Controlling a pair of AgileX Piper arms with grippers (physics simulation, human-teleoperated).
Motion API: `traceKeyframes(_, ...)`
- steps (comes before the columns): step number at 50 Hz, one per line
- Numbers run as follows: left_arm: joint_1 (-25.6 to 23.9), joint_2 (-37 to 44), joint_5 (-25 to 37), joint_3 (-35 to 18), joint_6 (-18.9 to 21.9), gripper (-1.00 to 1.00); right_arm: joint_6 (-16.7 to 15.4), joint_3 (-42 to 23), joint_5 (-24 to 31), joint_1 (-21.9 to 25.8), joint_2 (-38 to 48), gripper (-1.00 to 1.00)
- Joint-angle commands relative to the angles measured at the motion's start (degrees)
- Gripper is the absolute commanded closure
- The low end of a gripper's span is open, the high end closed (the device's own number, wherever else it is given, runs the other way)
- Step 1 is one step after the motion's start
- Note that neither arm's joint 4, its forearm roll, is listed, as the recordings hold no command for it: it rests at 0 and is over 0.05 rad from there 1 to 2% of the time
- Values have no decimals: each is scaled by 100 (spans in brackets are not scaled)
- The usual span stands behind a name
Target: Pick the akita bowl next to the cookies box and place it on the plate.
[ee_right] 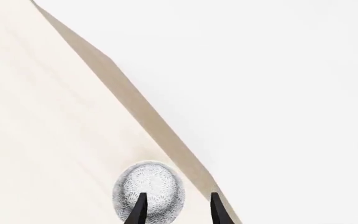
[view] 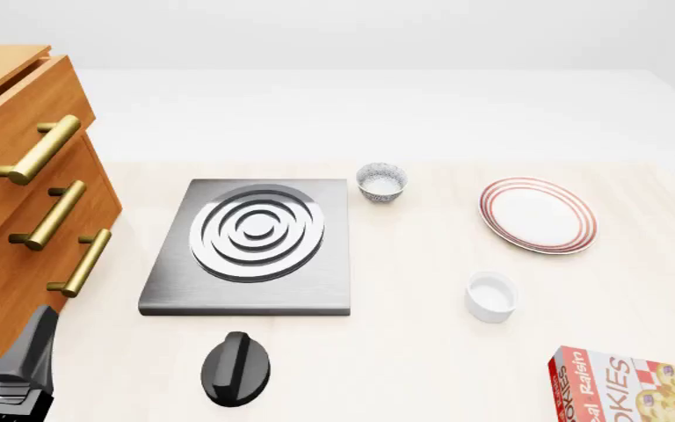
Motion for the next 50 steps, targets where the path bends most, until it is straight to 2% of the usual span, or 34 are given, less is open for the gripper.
traceKeyframes(1,0,0,0,0,0,-100,-68,154,-73,-57,22,-100)
traceKeyframes(50,0,0,0,0,0,-100,-131,538,-279,27,379,-100)
